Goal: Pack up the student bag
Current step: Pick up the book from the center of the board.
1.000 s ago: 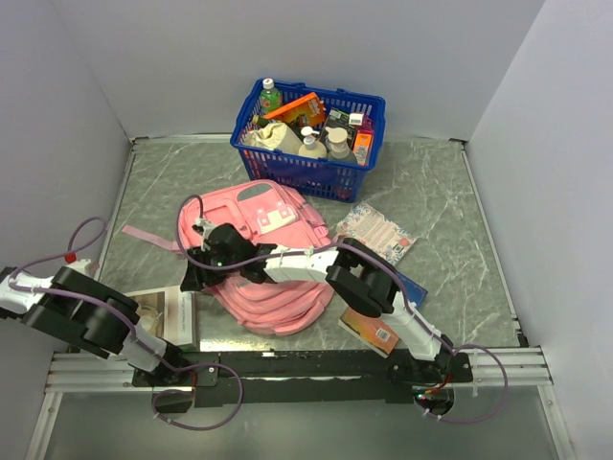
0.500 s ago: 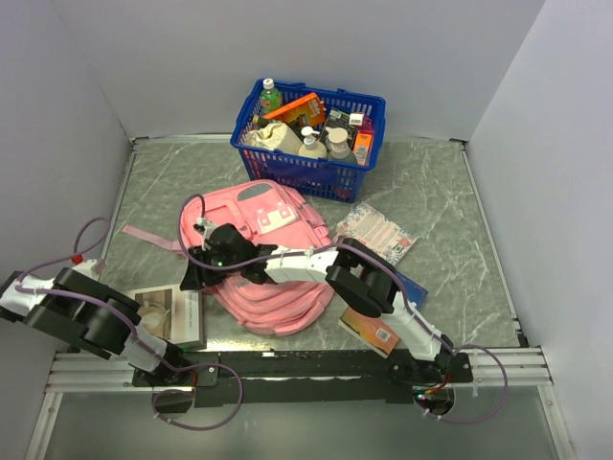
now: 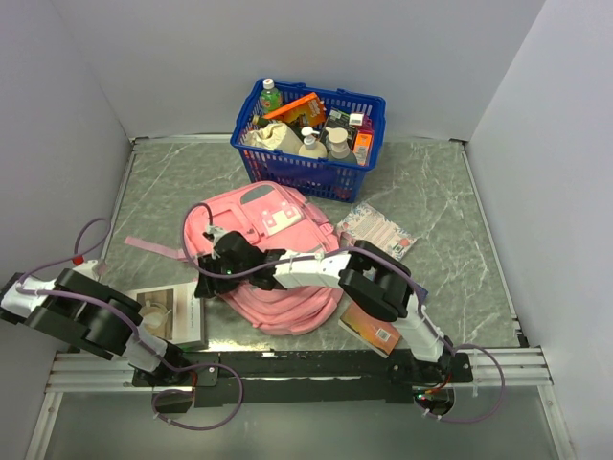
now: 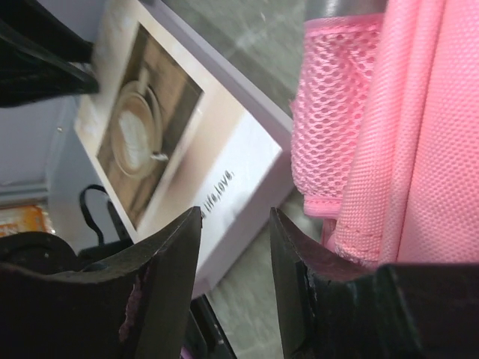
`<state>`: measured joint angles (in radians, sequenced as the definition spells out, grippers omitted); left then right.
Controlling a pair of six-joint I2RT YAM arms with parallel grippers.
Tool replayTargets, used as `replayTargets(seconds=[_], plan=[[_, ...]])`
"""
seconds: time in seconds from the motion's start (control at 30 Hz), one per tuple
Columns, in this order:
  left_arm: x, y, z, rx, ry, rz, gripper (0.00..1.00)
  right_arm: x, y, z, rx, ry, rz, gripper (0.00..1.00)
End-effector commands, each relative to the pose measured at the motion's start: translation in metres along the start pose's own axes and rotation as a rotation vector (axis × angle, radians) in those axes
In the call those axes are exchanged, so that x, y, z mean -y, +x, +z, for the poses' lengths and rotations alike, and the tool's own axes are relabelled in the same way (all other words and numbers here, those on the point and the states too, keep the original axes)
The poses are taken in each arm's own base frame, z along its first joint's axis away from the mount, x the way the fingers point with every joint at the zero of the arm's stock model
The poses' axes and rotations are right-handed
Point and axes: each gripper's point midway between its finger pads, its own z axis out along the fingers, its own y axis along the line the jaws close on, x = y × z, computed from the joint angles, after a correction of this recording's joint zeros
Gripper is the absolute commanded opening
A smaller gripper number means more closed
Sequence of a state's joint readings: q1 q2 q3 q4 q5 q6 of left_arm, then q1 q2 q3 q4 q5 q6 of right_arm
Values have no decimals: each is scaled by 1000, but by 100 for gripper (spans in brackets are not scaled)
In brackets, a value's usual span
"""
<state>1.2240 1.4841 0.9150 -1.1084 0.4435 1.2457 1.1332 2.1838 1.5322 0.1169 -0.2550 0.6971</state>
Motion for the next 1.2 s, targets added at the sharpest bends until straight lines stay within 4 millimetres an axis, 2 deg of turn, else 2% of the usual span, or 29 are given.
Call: replayTargets(seconds=[0.0,0.17,0.27,0.4,0.47,0.6,0.67,0.7,0.73,0.83,0.93,1.0,1.1,1.17], plan=[[-20,12,3,-42,-45,68,49,38,4,-7,-10,155,29,50],[-15,13,1,-44,-51,99,49,31,2,7,-16,138,27,50],[-11,13,2,-36,-45,107,49,26,-7,18,20,91,43,50],[-5,10,7,-31,-15,101,49,14,-7,34,2,12,75,49],[-4,9,7,-31,-10,105,49,9,-10,35,23,-3,65,48],[-1,5,8,-24,-1,117,49,-3,-20,22,82,-48,41,43],[3,2,7,-17,16,117,49,-14,-30,15,128,-93,26,36],[5,0,7,-12,20,124,50,-18,-32,10,138,-107,19,32],[7,-3,6,-6,25,132,50,-23,-34,7,146,-120,11,21],[14,-12,1,19,23,170,50,-35,-41,-1,173,-165,-2,7],[20,-21,-5,36,29,182,51,-43,-43,-6,168,-188,-6,1],[23,-35,-15,79,49,169,51,-53,-48,-15,174,-221,-27,0],[26,-57,-33,139,78,165,50,-71,-57,-27,188,-268,-64,0],[25,-73,-52,176,66,146,50,-86,-65,-39,202,-305,-99,0]])
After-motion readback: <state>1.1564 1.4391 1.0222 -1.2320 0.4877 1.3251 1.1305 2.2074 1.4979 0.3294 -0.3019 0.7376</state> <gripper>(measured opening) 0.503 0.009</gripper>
